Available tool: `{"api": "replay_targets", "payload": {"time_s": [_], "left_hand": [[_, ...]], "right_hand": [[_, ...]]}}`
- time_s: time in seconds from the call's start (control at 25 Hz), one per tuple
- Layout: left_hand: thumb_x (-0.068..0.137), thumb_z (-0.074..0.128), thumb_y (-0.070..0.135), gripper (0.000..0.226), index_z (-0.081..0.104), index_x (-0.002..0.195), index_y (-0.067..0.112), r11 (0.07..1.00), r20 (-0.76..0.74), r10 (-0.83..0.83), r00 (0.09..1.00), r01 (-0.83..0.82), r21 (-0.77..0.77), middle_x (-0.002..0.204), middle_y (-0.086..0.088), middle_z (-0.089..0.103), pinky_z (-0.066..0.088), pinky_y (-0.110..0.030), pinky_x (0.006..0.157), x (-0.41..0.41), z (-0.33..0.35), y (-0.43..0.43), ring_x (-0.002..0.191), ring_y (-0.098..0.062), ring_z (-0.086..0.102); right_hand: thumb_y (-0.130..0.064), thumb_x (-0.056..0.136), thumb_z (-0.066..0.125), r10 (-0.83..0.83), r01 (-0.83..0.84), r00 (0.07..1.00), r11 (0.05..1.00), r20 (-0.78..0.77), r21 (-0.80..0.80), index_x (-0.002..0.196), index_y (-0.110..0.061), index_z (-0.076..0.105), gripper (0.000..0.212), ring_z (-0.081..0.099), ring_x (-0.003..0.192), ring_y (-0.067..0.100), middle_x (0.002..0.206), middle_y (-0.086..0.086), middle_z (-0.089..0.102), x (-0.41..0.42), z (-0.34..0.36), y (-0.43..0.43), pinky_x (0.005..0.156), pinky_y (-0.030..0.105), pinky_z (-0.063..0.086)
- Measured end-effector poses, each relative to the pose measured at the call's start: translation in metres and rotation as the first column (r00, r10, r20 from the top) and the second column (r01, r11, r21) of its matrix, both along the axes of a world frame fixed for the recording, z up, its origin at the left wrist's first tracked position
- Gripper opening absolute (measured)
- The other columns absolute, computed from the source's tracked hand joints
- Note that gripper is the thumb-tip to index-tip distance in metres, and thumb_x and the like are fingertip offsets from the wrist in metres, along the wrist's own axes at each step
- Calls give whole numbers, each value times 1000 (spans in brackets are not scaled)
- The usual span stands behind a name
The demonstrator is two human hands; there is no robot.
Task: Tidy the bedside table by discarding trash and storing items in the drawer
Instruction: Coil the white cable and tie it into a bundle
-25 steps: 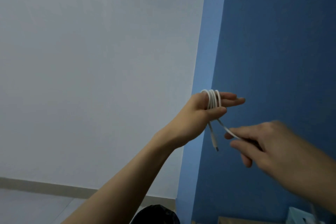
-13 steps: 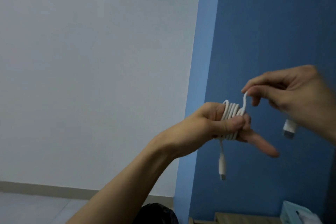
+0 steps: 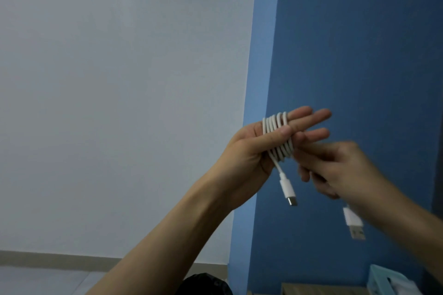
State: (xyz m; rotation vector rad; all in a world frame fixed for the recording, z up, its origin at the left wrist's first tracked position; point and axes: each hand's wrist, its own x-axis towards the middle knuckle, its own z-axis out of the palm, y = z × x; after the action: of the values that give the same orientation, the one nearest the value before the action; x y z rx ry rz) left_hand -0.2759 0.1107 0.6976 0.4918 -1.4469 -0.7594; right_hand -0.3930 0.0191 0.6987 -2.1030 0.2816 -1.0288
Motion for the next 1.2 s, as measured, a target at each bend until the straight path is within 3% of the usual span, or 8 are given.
{"api": "replay_targets", "payload": {"time_s": [0.16, 0.36, 0.44, 0.52, 0.6, 0.72, 1.0, 1.2], "left_hand": [[96, 37, 2, 38, 46, 132, -3, 979, -17, 204, 979, -204, -18, 133, -11, 57, 54, -17, 85, 1, -5, -9, 110, -18, 62], [96, 39, 0, 29, 57, 118, 4, 933, 60, 354, 933, -349, -83, 127, -13, 61, 45, -22, 101, 0, -5, -15, 116, -20, 60], [97, 36, 3, 24, 58, 105, 10, 940, 78, 336, 939, -330, -84, 115, -7, 69, 45, -21, 101, 1, -3, -12, 111, -17, 63], [98, 34, 4, 20, 53, 94, 9, 950, 63, 308, 949, -304, -71, 79, 0, 77, 50, -14, 87, 3, -1, -9, 89, -12, 68], [97, 36, 3, 21, 51, 84, 12, 959, 106, 283, 953, -277, -66, 52, 7, 60, 49, -13, 73, 4, -2, -7, 68, -11, 63], [97, 34, 2, 36, 53, 70, 15, 982, 244, 190, 951, -187, -37, 47, 7, 46, 47, -16, 70, 2, -5, -6, 59, -12, 55], [89, 38, 9, 39, 63, 60, 18, 999, 390, -47, 920, 34, 39, 47, 6, 32, 47, -19, 80, 5, 1, 0, 55, -10, 47], [84, 37, 12, 12, 44, 75, 11, 992, 377, -120, 918, 99, 74, 47, 15, 42, 46, -15, 72, 8, -7, 2, 57, -6, 53]], "right_hand": [[-12, 91, 50, 40, -77, 966, 987, -256, -139, 78, -24, 65, 23, 36, 31, 6, 52, 4, 64, -15, -6, 13, 34, 15, 30], [-20, 90, 49, -321, 141, 903, 849, -286, -510, 74, -25, 66, 24, 53, 37, 10, 67, -3, 71, -31, 3, 11, 41, 17, 41], [-20, 88, 53, -362, 187, 898, 828, -249, -528, 74, -28, 67, 21, 56, 38, 9, 73, -11, 69, -34, 5, 5, 43, 21, 47], [-46, 80, 59, -353, 200, 908, 839, -227, -506, 78, -38, 64, 9, 62, 49, 5, 77, -14, 67, -37, 7, -5, 52, 30, 54], [-81, 59, 49, -258, 159, 949, 886, -179, -435, 93, -52, 56, 45, 65, 76, -4, 96, -23, 63, -35, 11, -12, 70, 32, 54], [-87, 58, 42, 23, -38, 999, 924, -44, -381, 118, -55, 46, 69, 63, 94, 1, 105, -28, 62, -25, 17, -23, 91, 37, 49], [-74, 72, 44, 380, -405, 914, 825, -145, -394, 109, -42, 57, 51, 67, 65, 23, 85, 1, 72, -10, 14, -11, 55, 18, 48], [-45, 88, 43, 263, -190, 965, 754, 23, -629, 105, -37, 61, 26, 57, 52, 12, 76, 0, 61, -10, 5, -11, 50, 11, 42]]}}
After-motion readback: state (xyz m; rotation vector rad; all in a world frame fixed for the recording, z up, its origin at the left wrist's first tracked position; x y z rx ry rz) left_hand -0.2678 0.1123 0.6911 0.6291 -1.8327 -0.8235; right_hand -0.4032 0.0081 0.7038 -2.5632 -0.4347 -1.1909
